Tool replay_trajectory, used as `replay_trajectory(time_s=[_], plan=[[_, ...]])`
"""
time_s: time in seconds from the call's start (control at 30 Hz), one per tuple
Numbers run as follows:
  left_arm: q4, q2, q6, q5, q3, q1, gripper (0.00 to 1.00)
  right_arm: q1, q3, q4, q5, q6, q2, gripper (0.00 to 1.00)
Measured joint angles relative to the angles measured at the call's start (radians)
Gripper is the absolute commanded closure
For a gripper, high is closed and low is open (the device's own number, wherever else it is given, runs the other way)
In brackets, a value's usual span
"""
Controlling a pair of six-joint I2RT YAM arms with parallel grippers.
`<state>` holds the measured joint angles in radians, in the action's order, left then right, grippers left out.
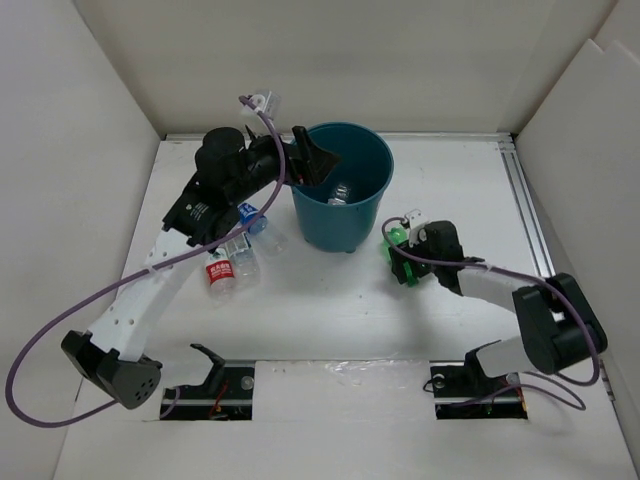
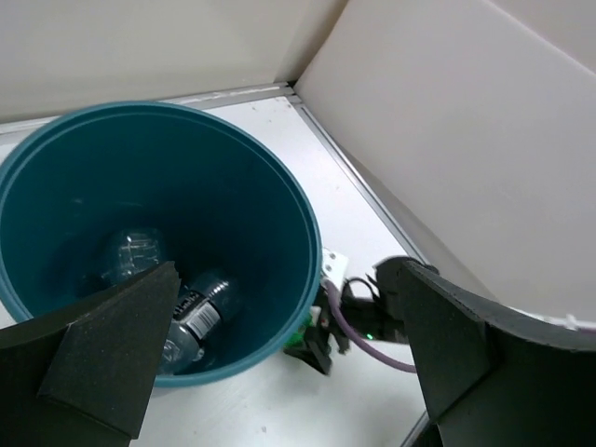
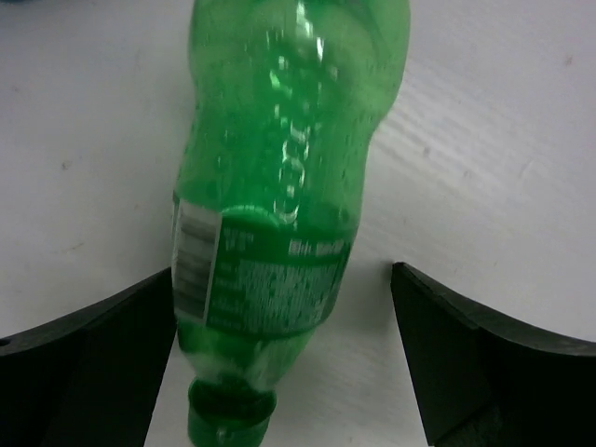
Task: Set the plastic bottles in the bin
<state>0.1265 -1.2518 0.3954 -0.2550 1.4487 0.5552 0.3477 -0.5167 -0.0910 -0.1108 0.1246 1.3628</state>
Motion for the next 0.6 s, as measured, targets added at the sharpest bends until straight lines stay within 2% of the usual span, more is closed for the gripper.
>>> replay_trajectory(time_s=[0.07, 0.13, 0.23, 0.27, 0.33, 0.4, 0.5, 0.6], plan=[[0.006, 0.014, 0.004, -0.023, -0.007, 0.002, 0.00, -0.010, -0.021, -0.045, -0.020, 0.000, 0.058, 0.22], [0.004, 0.026, 0.006, -0.050, -0.015, 0.004, 0.00, -0.019, -0.040, -0.098, -0.048, -0.002, 0.105, 0.31], [0.005, 0.045, 0.011, -0.090, -0.041, 0.006, 0.00, -0.028, -0.036, -0.164, -0.086, -0.012, 0.131, 0.51], [0.005, 0.052, 0.013, -0.106, -0.051, 0.006, 0.00, -0.032, -0.028, -0.183, -0.099, -0.016, 0.132, 0.79], [0.004, 0.056, 0.016, -0.142, -0.061, 0.009, 0.00, -0.048, -0.011, -0.215, -0.126, -0.021, 0.131, 0.98], [0.002, 0.055, 0.021, -0.161, -0.063, 0.024, 0.00, -0.073, 0.001, -0.225, -0.156, -0.024, 0.122, 1.00], [-0.006, 0.046, 0.020, -0.149, -0.063, 0.106, 0.00, -0.122, 0.032, -0.194, -0.179, -0.030, 0.055, 1.00], [-0.005, 0.011, 0.008, -0.100, -0.046, 0.252, 0.00, -0.177, 0.083, -0.092, -0.172, -0.040, -0.150, 1.00]])
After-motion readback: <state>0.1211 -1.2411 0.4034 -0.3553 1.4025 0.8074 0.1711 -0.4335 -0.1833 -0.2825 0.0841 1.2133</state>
